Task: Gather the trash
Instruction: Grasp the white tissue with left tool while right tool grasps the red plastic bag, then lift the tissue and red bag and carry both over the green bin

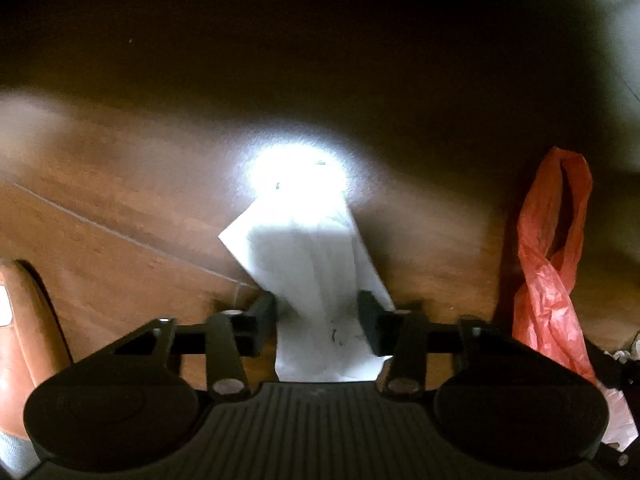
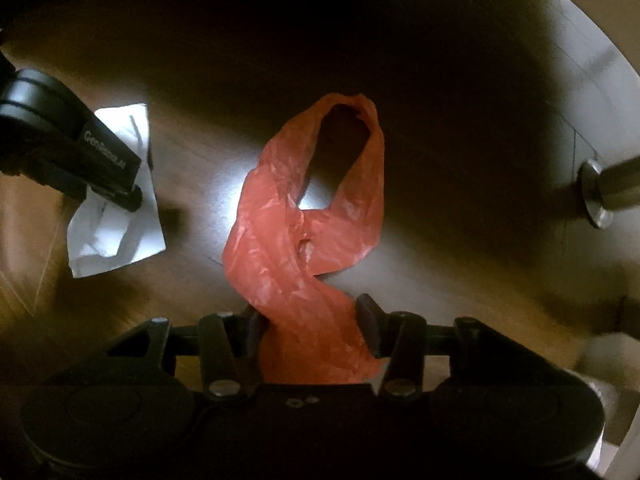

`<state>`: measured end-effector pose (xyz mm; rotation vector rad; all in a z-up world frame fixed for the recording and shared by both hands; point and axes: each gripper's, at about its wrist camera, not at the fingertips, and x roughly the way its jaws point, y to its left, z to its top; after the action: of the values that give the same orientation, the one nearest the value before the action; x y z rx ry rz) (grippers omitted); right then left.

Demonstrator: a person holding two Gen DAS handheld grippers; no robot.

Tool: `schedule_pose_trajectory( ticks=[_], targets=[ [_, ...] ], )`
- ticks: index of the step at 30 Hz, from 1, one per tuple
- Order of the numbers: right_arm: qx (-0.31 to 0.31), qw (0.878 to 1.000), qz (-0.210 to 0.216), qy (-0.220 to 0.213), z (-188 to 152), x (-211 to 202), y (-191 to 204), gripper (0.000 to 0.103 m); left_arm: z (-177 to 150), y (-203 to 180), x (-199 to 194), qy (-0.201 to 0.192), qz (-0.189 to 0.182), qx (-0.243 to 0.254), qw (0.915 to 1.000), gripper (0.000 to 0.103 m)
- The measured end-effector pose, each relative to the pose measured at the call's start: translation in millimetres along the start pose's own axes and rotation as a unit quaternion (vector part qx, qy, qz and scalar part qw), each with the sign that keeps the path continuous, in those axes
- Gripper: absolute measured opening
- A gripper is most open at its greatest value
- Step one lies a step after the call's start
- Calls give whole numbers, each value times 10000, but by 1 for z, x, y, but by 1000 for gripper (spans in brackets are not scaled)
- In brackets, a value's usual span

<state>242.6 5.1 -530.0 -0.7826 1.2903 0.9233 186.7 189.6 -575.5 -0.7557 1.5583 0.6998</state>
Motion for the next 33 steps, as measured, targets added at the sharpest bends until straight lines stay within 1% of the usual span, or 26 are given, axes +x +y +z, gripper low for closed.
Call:
schedule_pose_trajectory(
  ticks=[1, 2, 3, 6, 10, 16, 24, 30, 33],
  targets=[
    [81, 10000, 37, -3, -1, -1, -2, 41, 0, 0, -1, -9, -19, 13, 10000, 25],
    [181, 9998, 89, -6, -1, -2, -4, 40, 1, -2, -2, -7, -40, 24, 10000, 20],
    [273, 9995, 141, -27, -2, -4, -6, 38, 3, -1, -4, 26, -77, 28, 10000, 11],
    [549, 9980, 295, -92, -5, -13, -11, 36, 0, -3, -8, 62, -55, 63, 9999, 10],
    [873, 9952, 413, -158, -8, -32, -14, 35, -10, -8, -19, 79, -37, 159, 9998, 10],
    [1358, 9892, 486, -275, -17, -74, -23, 35, -25, -12, -53, -18, -133, 302, 9995, 10],
    [1731, 9807, 595, -680, -37, -160, -32, 35, -47, -15, -130, -388, -482, 455, 9970, 10],
    [1872, 9746, 631, -1053, -59, -238, -34, 35, -76, -10, -202, -739, -954, 505, 9914, 10],
    [1938, 9707, 625, -1279, -77, -271, -33, 35, -92, -8, -237, -943, -1086, 667, 9874, 10]
  ],
)
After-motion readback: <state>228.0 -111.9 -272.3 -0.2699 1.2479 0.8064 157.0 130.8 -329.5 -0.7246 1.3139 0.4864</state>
